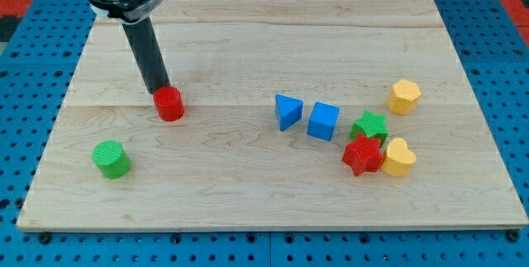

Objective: Drag the red circle close to the top right side of the green circle

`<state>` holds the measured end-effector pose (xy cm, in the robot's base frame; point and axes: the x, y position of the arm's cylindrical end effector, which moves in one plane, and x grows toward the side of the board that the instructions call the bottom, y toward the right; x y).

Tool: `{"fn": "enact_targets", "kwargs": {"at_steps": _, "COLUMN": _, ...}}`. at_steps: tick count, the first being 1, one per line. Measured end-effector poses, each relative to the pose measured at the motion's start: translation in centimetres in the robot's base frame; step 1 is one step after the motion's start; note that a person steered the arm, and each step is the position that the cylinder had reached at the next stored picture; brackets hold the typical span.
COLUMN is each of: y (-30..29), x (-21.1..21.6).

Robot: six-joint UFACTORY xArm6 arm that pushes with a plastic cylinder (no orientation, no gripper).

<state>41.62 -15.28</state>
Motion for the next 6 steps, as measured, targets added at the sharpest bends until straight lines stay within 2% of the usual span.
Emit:
{"fn": "enact_targets", "kwargs": {"at_steps": 2, "y": 3.8, "x": -1.9}}
{"fn": "enact_targets", "kwargs": {"at_steps": 3, "y": 4.0, "x": -1.4}}
{"fn": "enact_targets", "kwargs": {"at_steps": 4, "y": 1.5, "x": 2.9}}
{"fn": "enact_targets", "kwargs": {"at_steps": 5, "y": -0.9, "x": 4.0}}
{"fn": "enact_targets", "kwargs": {"at_steps": 6, "y": -0.1, "x": 1.7}}
